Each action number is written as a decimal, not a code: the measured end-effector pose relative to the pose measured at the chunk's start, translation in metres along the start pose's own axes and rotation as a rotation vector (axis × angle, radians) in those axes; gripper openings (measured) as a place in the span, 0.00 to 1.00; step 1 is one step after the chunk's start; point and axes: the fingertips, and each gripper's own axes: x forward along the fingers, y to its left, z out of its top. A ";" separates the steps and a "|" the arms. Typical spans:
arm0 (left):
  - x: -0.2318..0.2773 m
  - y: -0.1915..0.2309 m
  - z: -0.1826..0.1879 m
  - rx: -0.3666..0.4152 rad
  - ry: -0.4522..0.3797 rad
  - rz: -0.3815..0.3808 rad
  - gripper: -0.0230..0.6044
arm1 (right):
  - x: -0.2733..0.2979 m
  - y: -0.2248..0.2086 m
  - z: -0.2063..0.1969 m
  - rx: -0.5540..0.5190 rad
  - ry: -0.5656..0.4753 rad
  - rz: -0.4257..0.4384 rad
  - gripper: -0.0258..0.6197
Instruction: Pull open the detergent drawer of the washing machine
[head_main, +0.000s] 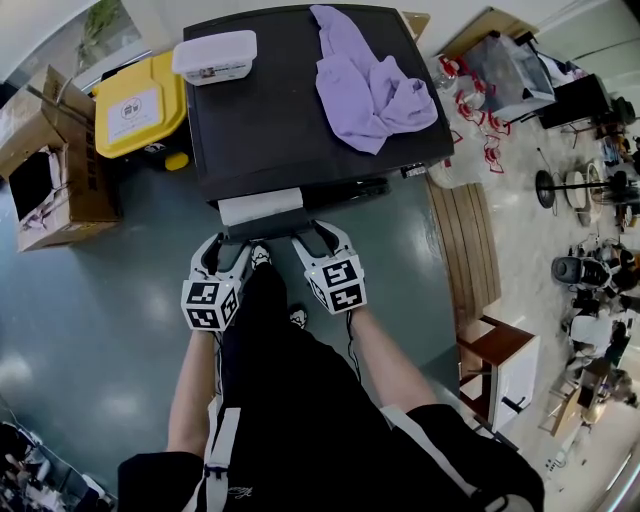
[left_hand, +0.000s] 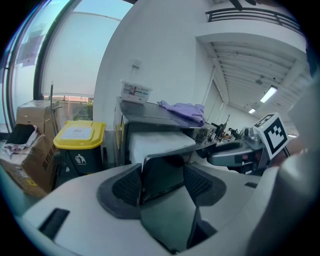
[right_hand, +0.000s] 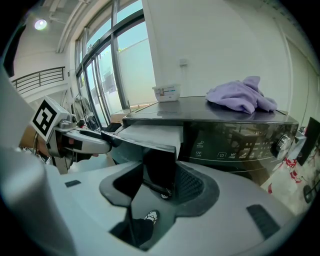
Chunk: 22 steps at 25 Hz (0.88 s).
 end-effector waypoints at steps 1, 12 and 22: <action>0.000 -0.001 0.000 -0.001 0.001 0.000 0.46 | -0.001 0.000 0.000 0.000 0.000 0.000 0.35; -0.006 -0.005 -0.003 -0.006 -0.006 0.004 0.46 | -0.007 0.003 -0.004 0.001 0.005 0.002 0.35; -0.014 -0.014 -0.011 -0.008 -0.009 0.004 0.46 | -0.017 0.007 -0.013 0.005 0.004 -0.003 0.35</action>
